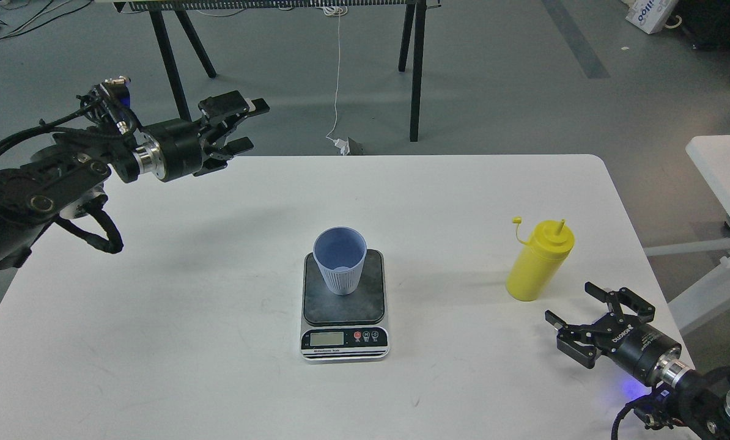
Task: Pour seasoning into cup on scale with both arms
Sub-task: 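Move the right gripper toward the yellow squeeze bottle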
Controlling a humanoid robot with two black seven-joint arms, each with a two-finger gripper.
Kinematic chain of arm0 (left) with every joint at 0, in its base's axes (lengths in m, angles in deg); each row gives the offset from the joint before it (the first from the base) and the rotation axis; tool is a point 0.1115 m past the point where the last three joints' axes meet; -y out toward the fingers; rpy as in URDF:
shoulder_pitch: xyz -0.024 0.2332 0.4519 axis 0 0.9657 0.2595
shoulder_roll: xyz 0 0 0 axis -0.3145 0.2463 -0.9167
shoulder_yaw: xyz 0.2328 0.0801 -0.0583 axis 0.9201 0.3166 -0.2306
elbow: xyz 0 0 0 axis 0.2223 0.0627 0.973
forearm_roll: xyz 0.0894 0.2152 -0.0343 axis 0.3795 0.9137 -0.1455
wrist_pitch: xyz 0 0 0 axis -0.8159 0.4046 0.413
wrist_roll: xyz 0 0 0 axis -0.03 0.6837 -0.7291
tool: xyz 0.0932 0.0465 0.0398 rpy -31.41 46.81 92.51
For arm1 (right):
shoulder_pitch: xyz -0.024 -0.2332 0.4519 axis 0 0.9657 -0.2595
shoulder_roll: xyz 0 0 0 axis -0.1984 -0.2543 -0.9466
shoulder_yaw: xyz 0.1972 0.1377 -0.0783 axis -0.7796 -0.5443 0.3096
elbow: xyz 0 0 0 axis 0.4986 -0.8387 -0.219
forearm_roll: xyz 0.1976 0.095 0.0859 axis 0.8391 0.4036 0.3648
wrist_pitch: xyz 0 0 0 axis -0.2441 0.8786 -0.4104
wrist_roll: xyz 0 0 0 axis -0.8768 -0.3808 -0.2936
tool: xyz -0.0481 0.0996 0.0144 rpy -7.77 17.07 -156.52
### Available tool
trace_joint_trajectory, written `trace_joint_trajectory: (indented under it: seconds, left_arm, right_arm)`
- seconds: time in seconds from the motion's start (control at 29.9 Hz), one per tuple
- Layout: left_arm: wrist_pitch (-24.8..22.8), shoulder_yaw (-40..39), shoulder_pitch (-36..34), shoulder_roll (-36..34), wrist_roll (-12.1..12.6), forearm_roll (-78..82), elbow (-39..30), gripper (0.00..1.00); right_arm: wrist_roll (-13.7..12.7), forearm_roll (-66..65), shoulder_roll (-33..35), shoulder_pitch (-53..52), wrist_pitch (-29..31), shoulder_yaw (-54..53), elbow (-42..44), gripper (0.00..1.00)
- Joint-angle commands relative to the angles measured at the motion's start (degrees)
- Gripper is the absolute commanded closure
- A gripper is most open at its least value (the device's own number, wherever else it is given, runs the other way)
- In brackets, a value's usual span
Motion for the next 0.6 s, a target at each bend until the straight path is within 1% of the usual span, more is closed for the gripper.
trace_joint_trajectory:
  seconds: [0.0,0.37,0.57]
  left_arm:
    - [0.0,0.1,0.1,0.0,0.0,0.0,0.0,0.01]
    - [0.0,0.0,0.2,-0.1,0.0,0.0,0.0,0.01]
    - [0.0,0.1,1.4,0.0,0.0,0.0,0.0,0.01]
  right_arm:
    - [0.0,-0.3,-1.2,-1.2,0.0,0.2,1.1,0.02]
    - [0.0,-0.9,-5.7,-5.8,0.0,2.4,8.5,0.02]
    - [0.0,-2.1,-7.4,-7.3,0.0,2.4,9.5,0.02]
